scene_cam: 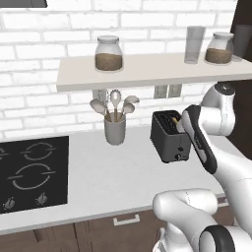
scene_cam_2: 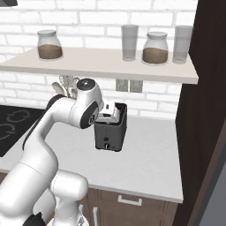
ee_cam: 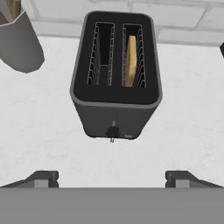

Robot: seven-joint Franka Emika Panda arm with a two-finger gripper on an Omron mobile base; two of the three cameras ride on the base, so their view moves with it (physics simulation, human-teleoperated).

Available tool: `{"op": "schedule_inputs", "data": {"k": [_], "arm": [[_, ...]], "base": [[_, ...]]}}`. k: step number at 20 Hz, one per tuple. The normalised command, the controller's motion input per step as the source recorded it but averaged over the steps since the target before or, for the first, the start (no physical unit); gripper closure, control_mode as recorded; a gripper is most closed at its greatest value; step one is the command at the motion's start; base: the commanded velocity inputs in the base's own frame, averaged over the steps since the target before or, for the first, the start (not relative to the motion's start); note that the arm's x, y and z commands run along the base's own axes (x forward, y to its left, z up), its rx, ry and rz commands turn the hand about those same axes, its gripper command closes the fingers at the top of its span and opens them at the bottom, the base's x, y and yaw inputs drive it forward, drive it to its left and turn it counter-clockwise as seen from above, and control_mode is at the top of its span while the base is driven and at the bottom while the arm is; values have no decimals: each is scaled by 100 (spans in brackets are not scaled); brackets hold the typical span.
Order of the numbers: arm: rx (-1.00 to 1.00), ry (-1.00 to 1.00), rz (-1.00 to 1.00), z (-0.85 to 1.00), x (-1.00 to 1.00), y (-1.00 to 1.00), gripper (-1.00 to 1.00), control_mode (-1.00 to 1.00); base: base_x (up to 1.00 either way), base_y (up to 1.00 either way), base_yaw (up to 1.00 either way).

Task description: Start the toaster. Once the lever pops up, take the bread to the plate on the dining counter.

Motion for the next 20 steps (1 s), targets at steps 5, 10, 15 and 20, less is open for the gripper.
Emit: {"op": "schedule_inputs", "data": {"k": [5, 10, 15, 20], "arm": [[0, 2, 0, -26, 4, 0, -100, -100], [0, 0, 0, -25, 2, 0, -100, -100], [0, 0, 0, -9, 0, 0, -100, -100], [0, 0, 0, -3, 0, 0, -100, -100]], "base": [[0, 0, 0], [0, 0, 0], [0, 0, 0], [0, 0, 0]]}}
